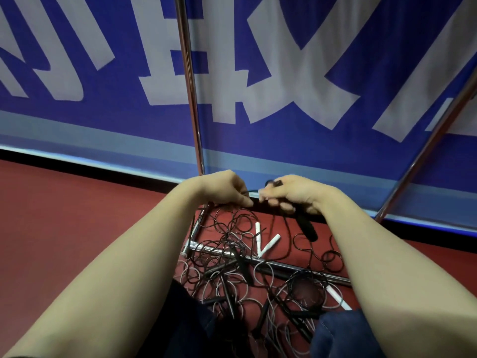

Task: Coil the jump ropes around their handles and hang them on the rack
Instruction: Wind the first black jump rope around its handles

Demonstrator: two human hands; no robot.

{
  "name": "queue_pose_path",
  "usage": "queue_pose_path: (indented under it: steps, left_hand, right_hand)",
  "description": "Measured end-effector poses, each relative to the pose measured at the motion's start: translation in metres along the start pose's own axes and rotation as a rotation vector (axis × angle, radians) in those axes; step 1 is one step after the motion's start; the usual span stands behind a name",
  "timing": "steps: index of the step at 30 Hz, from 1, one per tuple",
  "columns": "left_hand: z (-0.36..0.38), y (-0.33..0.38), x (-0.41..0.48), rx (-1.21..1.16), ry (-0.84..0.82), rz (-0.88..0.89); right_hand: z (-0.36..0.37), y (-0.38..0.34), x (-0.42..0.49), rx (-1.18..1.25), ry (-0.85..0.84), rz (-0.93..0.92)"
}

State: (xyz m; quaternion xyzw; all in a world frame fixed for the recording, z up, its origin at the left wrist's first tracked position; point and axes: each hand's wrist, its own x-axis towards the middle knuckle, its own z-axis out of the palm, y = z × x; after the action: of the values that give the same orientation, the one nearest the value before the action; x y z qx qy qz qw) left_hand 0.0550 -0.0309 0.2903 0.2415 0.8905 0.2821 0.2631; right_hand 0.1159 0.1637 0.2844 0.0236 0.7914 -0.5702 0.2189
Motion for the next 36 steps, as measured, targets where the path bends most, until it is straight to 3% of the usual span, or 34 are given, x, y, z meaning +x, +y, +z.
queue_pose_path:
  steps: [6, 7, 9, 12, 15, 18, 21, 25, 29, 34, 36]
  left_hand:
    - [-0.001, -0.019, -0.005, -0.065, -0.182, -0.101]
    - [-0.002, -0.020, -0.008, -0.043, -0.247, -0.103]
    - [-0.003, -0.022, -0.013, 0.085, -0.378, -0.088]
    - [-0.001, -0.025, -0.016, 0.030, -0.423, -0.087]
    - [0.000, -0.013, -0.012, -0.102, -0.197, -0.065]
    - [0.005, 0.007, -0.006, 0.028, -0.080, 0.034]
    - [0.012, 0.024, -0.002, 0.151, -0.018, 0.119]
    - [0.011, 0.034, 0.003, 0.007, 0.170, 0.222]
    - [0.008, 0.029, 0.001, -0.075, 0.173, 0.238]
    - [0.017, 0.011, -0.004, -0.266, -0.080, 0.195]
    - [0.023, -0.004, -0.002, -0.198, -0.231, 0.093]
  right_hand:
    - [-0.048, 0.016, 0.009, 1.026, 0.979, -0.192]
    - [-0.053, 0.024, 0.005, 1.124, 1.097, -0.186]
    - [-0.063, 0.045, -0.008, 1.021, 1.205, -0.071]
    - [-0.073, 0.072, -0.017, 0.689, 1.062, 0.176]
    - [-0.063, 0.077, -0.005, 0.449, 0.765, 0.378]
    - [-0.041, 0.057, -0.001, 0.254, 0.472, 0.249]
    - [-0.026, 0.027, -0.007, 0.320, 0.145, 0.055]
    - [-0.015, 0.006, -0.012, 0.083, -0.198, 0.022]
    - [-0.019, 0.003, -0.009, 0.129, -0.022, -0.054]
    - [-0.036, -0.005, -0.010, 0.758, 0.252, -0.451]
    - [-0.043, -0.011, -0.013, 1.052, 0.326, -0.599]
